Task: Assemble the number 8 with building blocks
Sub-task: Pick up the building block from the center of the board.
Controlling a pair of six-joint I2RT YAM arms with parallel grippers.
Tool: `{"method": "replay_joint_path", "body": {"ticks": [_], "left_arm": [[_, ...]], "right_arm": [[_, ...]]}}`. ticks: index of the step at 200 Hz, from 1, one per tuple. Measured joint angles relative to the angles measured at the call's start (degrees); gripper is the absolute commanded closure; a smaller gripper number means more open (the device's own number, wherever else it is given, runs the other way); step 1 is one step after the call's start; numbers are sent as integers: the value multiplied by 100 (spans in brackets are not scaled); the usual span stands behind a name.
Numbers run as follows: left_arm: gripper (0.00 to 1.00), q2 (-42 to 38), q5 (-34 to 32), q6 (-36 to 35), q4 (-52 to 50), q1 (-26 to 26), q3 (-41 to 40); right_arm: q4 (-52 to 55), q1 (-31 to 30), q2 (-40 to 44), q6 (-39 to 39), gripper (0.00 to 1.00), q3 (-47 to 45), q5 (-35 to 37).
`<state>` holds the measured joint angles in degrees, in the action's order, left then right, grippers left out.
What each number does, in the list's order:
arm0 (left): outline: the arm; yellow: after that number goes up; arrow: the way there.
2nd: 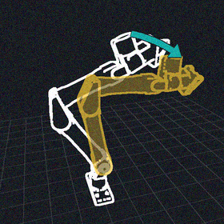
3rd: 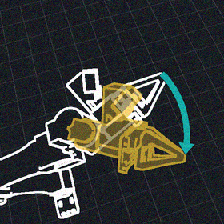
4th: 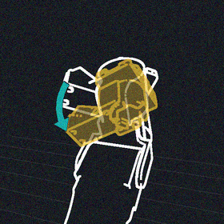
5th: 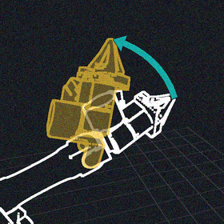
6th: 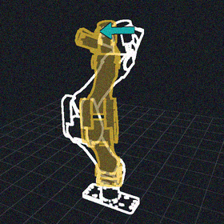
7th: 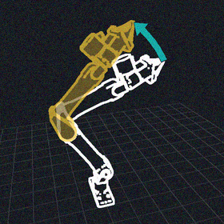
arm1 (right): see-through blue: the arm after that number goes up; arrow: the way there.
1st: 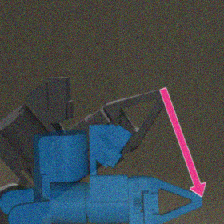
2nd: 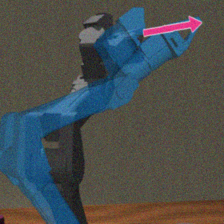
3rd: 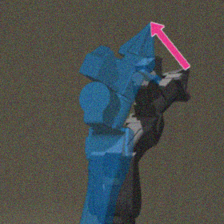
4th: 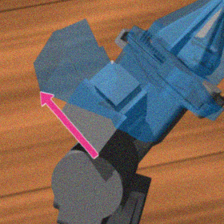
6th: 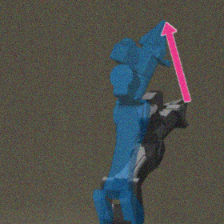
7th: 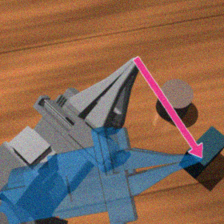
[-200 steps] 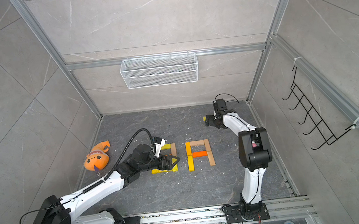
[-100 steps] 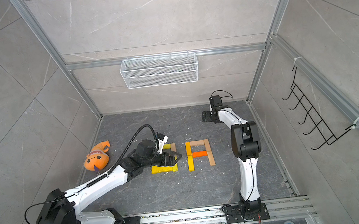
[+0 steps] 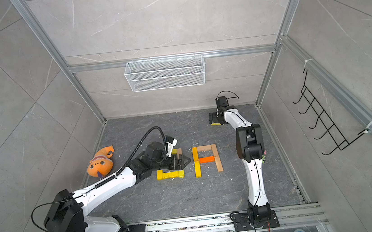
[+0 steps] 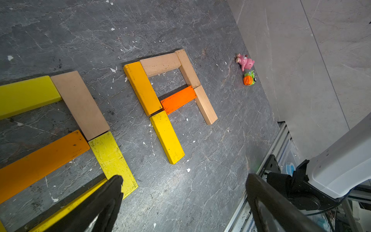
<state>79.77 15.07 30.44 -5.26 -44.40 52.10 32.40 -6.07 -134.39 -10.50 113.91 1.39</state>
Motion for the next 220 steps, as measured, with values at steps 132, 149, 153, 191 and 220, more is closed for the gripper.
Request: {"method": "replay_joint_path", "body": {"ticks": [132, 149, 153, 191, 220], "left_arm": [[1, 57, -7, -2, -109, -37, 63], [1, 96, -4, -2, -125, -42, 105], [1, 105, -7, -2, -127, -42, 114], [1, 153, -4, -2, -142, -52, 151], [1, 216, -4, -2, -170, -61, 153]], "right_arm": [[1414, 0, -1150, -17, 1, 1982, 33], [1545, -2, -1342, -20, 1, 2312, 35], [1569, -2, -1370, -17, 1, 2345, 35], [1843, -2, -1576, -20, 1, 2597, 33], [2111, -2, -1784, -20, 1, 2981, 33]]}}
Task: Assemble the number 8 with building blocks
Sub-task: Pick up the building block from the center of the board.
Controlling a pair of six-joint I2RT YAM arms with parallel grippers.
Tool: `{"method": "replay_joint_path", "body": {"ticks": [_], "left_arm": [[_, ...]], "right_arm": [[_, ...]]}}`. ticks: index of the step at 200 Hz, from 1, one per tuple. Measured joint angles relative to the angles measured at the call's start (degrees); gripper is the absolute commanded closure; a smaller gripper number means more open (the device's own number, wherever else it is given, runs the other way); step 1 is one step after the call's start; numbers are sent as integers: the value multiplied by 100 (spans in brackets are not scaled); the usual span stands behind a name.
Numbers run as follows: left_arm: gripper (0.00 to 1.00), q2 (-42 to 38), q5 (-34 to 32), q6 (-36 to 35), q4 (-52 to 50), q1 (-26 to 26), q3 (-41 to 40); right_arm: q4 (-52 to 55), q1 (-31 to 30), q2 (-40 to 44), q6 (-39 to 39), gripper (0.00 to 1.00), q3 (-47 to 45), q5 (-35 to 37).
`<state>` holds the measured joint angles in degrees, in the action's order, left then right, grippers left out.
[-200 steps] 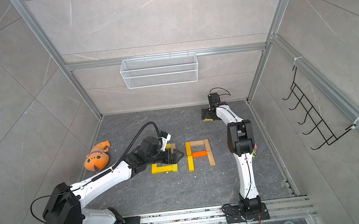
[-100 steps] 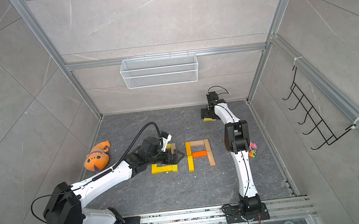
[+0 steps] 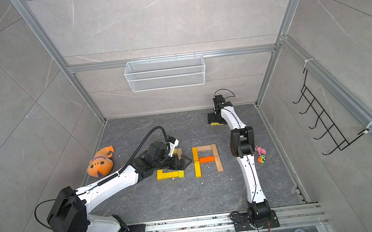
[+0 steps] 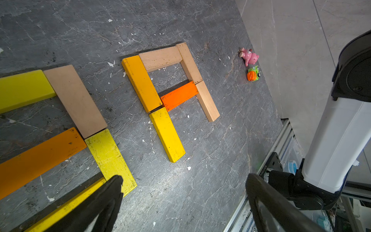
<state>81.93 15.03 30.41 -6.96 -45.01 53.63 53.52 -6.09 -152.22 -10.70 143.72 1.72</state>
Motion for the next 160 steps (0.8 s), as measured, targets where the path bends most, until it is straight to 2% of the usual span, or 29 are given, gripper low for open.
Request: {"method": "replay_joint_path", "body": {"ticks": [21, 38, 61, 160], "left_arm": [[1, 15, 0, -2, -37, 0, 2], [1, 17, 0, -4, -42, 0, 13], [1, 17, -2, -7, -44, -2, 26], [1, 94, 2, -20, -48, -39, 92]], "right_arm": [[409, -4, -431, 0, 1, 951, 17], [922, -28, -1220, -4, 0, 2649, 63], [1357, -74, -1506, -4, 1, 3224, 92], [2015, -103, -1705, 24, 0, 3523, 286]]}}
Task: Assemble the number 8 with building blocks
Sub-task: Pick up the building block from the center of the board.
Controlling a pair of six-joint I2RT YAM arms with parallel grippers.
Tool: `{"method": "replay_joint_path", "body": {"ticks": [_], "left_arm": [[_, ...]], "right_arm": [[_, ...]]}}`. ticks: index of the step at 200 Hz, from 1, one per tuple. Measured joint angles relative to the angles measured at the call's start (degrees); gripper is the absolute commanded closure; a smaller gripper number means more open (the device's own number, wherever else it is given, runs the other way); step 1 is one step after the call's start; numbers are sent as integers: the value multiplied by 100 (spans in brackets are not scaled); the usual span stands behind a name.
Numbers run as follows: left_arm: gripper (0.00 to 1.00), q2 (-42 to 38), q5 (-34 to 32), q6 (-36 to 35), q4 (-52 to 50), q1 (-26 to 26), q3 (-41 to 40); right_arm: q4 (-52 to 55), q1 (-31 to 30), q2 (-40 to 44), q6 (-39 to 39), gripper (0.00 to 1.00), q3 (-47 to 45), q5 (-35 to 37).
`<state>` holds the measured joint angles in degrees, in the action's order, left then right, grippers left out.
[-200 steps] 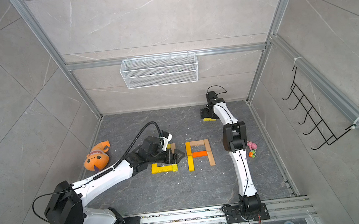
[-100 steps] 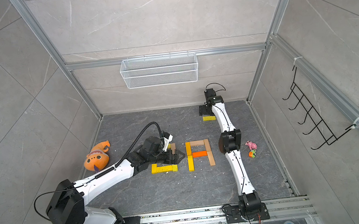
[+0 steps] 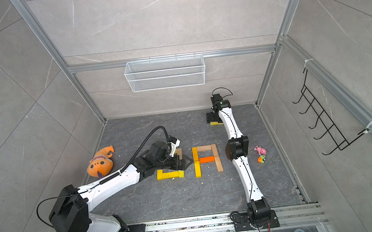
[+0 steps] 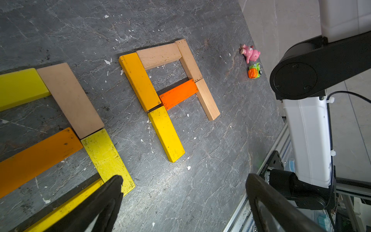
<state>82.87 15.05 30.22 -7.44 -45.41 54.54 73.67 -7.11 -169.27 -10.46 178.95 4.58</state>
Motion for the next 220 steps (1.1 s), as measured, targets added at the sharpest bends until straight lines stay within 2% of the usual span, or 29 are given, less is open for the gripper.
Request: {"method": "replay_joint_path", "body": {"ticks": [91, 158, 220], "left_arm": [[1, 160, 0, 0, 0, -59, 68], [1, 160, 0, 0, 7, -63, 87], [1, 157, -2, 0, 0, -63, 87]], "right_arm": [[129, 11, -109, 20, 3, 22, 179], [61, 39, -109, 114, 20, 22, 66], [31, 61, -98, 116, 22, 22, -15]]}}
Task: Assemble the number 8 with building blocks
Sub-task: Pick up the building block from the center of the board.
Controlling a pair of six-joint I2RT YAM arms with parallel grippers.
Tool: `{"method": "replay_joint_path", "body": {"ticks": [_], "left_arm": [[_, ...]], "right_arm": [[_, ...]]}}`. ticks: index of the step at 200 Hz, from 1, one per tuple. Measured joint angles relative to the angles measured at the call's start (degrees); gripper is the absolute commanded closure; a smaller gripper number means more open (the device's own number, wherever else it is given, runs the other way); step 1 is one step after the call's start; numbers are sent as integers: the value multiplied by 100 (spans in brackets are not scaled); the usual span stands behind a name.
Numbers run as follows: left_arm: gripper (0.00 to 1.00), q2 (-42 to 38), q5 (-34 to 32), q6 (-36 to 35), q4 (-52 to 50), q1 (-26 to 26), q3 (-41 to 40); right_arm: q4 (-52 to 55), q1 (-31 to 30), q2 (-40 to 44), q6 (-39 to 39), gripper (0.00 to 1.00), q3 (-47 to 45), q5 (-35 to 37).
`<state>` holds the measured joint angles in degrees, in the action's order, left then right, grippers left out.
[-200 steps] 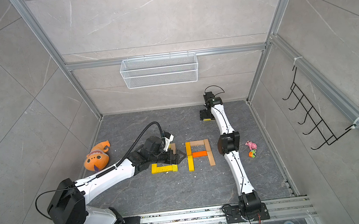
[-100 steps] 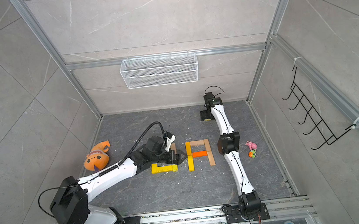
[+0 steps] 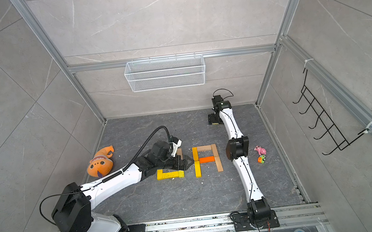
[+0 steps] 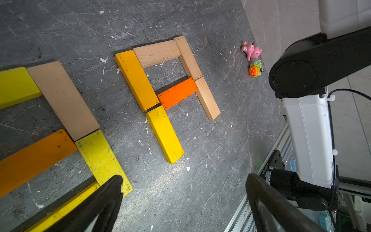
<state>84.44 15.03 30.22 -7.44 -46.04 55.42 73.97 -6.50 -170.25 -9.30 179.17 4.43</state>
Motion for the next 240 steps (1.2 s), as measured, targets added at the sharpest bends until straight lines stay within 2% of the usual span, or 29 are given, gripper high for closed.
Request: {"method": "replay_joint_path", "body": {"ticks": [47, 78, 90, 120, 170, 240], "left_arm": [[2, -15, 0, -20, 0, 0, 0], [1, -90, 2, -37, 7, 0, 0], [2, -122, 2, -52, 15, 0, 0], [1, -177, 7, -101, 31, 0, -4], [1, -181, 28, -131, 177, 0, -33], [2, -339, 55, -133, 492, 0, -369]], "right_arm": [[155, 11, 175, 2, 22, -2, -129], [210, 11, 717, 13, 22, -358, -114], [103, 11, 1185, 17, 22, -986, -98], [-688, 11, 2815, 105, 22, -3497, -94], [-1493, -35, 4100, 122, 22, -5222, -37], [-2612, -577, 6432, -111, 23, -8655, 155]]}}
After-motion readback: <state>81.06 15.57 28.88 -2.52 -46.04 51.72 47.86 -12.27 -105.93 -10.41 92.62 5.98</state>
